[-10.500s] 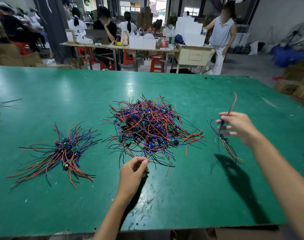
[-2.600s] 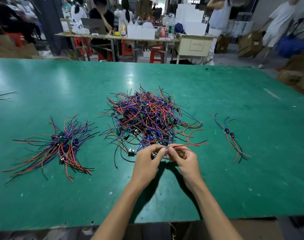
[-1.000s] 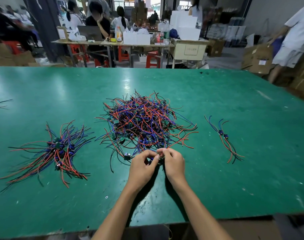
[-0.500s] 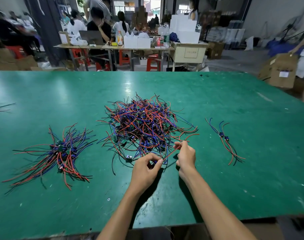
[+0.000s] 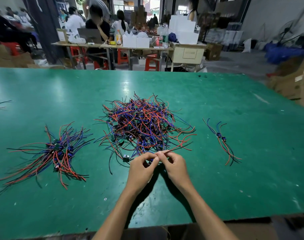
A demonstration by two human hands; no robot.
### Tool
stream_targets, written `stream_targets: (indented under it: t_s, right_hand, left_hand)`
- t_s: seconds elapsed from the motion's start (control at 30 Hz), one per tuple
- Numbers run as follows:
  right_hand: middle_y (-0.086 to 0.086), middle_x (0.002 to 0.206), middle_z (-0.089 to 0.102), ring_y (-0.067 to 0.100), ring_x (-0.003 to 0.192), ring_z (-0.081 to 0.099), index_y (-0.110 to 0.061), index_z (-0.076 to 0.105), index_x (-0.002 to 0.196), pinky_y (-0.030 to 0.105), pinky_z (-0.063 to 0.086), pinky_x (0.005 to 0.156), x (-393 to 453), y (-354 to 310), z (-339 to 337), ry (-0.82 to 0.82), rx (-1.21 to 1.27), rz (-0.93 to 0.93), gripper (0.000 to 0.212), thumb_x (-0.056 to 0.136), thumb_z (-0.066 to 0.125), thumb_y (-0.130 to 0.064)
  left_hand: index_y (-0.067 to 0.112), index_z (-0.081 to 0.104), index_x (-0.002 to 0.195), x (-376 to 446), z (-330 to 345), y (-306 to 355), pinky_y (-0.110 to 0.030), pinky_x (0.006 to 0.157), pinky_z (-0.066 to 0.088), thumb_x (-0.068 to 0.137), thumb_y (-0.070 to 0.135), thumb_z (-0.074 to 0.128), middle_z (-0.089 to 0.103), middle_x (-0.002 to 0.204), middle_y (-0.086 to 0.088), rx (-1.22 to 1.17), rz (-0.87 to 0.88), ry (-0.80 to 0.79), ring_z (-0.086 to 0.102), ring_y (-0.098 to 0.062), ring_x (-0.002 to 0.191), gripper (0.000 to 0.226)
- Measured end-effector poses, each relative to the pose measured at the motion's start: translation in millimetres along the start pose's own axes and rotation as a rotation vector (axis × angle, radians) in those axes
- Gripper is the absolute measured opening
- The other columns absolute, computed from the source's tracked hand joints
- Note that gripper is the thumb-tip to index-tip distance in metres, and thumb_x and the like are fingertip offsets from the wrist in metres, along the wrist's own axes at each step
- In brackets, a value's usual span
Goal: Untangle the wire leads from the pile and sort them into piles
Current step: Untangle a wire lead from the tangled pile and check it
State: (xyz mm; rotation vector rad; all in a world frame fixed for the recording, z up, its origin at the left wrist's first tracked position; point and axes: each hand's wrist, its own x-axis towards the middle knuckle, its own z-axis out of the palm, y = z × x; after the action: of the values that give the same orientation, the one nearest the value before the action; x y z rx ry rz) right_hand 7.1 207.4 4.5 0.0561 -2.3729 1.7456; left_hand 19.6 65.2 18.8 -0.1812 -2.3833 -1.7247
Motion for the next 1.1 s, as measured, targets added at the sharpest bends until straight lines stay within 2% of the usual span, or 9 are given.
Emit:
stream_targets:
  t_s: [0.17, 0.3, 0.4, 0.53, 0.63, 0.77, 0.9, 1.03, 1.1]
  right_hand:
    - [-0.004, 0.079, 0.077, 0.007, 0.062, 0.064, -0.036, 0.079, 0.09, 0.029, 0.049, 0.061, 4, 6, -2, 0.08, 0.119, 0.04, 0.021, 0.1, 0.062, -0.039]
    - [0.002, 0.075, 0.074, 0.015, 0.056, 0.065, -0.021, 0.075, 0.087, 0.027, 0.049, 0.05, 4, 4, -4, 0.162, 0.261, 0.123, 0.032, 0.099, 0.059, -0.047]
    - [-0.003, 0.065, 0.068, 0.01, 0.048, 0.057, -0.016, 0.068, 0.087, 0.018, 0.041, 0.043, 5, 2, -5, 0.265, 0.386, 0.17, 0.04, 0.09, 0.055, -0.054]
    - [-0.003, 0.065, 0.066, 0.01, 0.051, 0.056, -0.017, 0.071, 0.095, 0.016, 0.042, 0.046, 3, 2, -6, 0.164, 0.393, 0.152, 0.037, 0.09, 0.059, -0.051]
    - [-0.001, 0.069, 0.065, 0.008, 0.055, 0.055, -0.018, 0.073, 0.107, 0.013, 0.043, 0.05, 1, -1, -6, 0.058, 0.403, 0.108, 0.027, 0.088, 0.077, -0.036]
    - [0.015, 0.081, 0.066, 0.018, 0.072, 0.059, -0.013, 0.064, 0.126, 0.019, 0.051, 0.064, 1, 1, -6, -0.026, 0.409, 0.069, 0.046, 0.083, 0.081, -0.01]
    - [0.003, 0.078, 0.059, 0.018, 0.071, 0.054, -0.018, 0.061, 0.132, 0.022, 0.048, 0.064, 1, 5, -3, -0.039, 0.38, 0.068, 0.058, 0.08, 0.085, -0.012]
    - [0.007, 0.075, 0.069, 0.021, 0.074, 0.064, -0.025, 0.055, 0.133, 0.039, 0.054, 0.077, 3, 10, -2, 0.008, 0.38, 0.072, 0.056, 0.085, 0.082, -0.014]
    - [0.009, 0.077, 0.073, 0.019, 0.069, 0.067, -0.026, 0.05, 0.134, 0.029, 0.054, 0.068, 3, 10, -4, 0.063, 0.42, 0.076, 0.059, 0.085, 0.081, -0.013]
  left_hand:
    - [0.023, 0.076, 0.101, 4, -1, 13, -0.011, 0.052, 0.04, 0.1, 0.03, 0.061, 0.071, 0.072, 0.007, -0.085, -0.104, -0.114, 0.057, 0.003, 0.055, 0.017]
    - [0.019, 0.069, 0.117, 6, 0, 20, -0.02, 0.066, 0.051, 0.1, 0.026, 0.062, 0.077, 0.087, -0.003, -0.129, -0.177, -0.171, 0.067, -0.001, 0.072, 0.02]
    - [0.017, 0.074, 0.11, 7, -5, 17, -0.013, 0.057, 0.044, 0.1, 0.017, 0.062, 0.076, 0.081, -0.004, -0.061, -0.136, -0.202, 0.062, 0.005, 0.062, 0.016]
    - [0.024, 0.076, 0.088, 5, -8, 10, -0.012, 0.057, 0.041, 0.099, 0.02, 0.063, 0.07, 0.067, 0.009, 0.033, -0.105, -0.152, 0.057, 0.005, 0.057, 0.018]
    - [0.023, 0.076, 0.078, 6, -7, 8, -0.011, 0.054, 0.037, 0.099, 0.026, 0.064, 0.065, 0.059, 0.011, 0.038, -0.1, -0.112, 0.051, 0.005, 0.052, 0.024]
    - [0.012, 0.078, 0.082, 7, -2, 9, -0.014, 0.055, 0.036, 0.099, 0.024, 0.062, 0.063, 0.06, 0.008, 0.088, -0.114, -0.115, 0.05, 0.003, 0.053, 0.026]
    - [0.018, 0.074, 0.077, 7, 1, 10, -0.013, 0.055, 0.037, 0.1, 0.025, 0.061, 0.062, 0.058, 0.013, 0.074, -0.136, -0.082, 0.052, 0.005, 0.053, 0.028]
    - [0.014, 0.077, 0.08, 6, 2, 10, -0.017, 0.06, 0.041, 0.099, 0.025, 0.063, 0.064, 0.061, 0.01, 0.063, -0.13, -0.082, 0.054, 0.002, 0.058, 0.026]
    - [0.013, 0.076, 0.081, 3, 3, 9, -0.026, 0.063, 0.043, 0.098, 0.029, 0.065, 0.063, 0.062, 0.008, 0.023, -0.142, -0.057, 0.054, -0.005, 0.06, 0.027]
